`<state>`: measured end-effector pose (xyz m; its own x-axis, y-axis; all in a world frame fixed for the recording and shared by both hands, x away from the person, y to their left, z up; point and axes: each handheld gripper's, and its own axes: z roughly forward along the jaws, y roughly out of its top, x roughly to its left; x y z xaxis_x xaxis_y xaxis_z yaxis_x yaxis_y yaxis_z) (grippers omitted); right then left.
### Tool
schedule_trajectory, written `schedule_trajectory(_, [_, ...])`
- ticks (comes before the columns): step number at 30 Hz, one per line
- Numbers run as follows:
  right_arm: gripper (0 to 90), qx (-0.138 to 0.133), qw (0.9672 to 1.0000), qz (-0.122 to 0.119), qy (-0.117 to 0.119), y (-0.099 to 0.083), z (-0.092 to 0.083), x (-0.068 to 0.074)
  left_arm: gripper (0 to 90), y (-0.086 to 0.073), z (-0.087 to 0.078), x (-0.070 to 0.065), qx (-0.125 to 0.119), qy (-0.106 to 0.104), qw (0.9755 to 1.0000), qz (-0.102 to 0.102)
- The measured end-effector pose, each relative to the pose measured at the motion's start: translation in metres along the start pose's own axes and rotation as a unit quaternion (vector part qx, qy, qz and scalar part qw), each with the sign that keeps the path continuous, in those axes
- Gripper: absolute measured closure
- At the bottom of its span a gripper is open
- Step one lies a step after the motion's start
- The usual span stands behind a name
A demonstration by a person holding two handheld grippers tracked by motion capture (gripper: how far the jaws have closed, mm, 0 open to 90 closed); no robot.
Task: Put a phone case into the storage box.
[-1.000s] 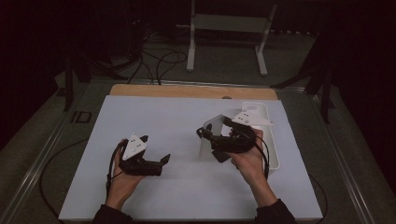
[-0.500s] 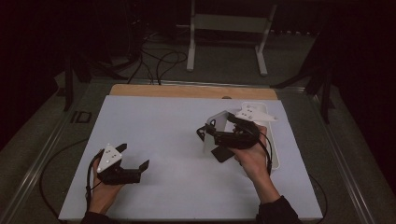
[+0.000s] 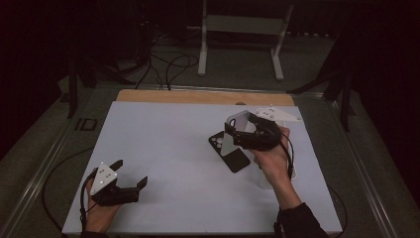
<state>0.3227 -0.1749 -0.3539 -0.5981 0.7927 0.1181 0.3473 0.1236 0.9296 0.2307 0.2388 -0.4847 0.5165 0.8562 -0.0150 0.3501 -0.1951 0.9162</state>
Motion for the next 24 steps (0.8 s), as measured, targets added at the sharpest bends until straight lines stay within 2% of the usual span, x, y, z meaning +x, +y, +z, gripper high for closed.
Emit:
schedule_trajectory(8, [17.1, -0.006, 0.9995, 0.016, -0.026, 0.006, 0.001, -0.021, 0.4, -0.001, 0.001, 0.000, -0.001, 0.002, 1.0000, -0.002])
schedule_trajectory(12, [17.1, -0.008, 0.9992, 0.029, -0.028, 0.008, 0.002, -0.030, 0.4, -0.002, 0.000, 0.001, -0.005, 0.007, 0.9999, -0.006])
schedule_trajectory(20, [17.0, -0.011, 0.9980, 0.035, -0.052, 0.011, 0.005, -0.047, 0.4, -0.002, 0.000, 0.002, -0.007, 0.010, 0.9999, -0.008])
schedule_trajectory(24, [17.1, -0.009, 0.9977, 0.038, -0.056, 0.011, 0.005, -0.050, 0.5, -0.002, 0.000, 0.002, -0.007, 0.009, 0.9999, -0.006])
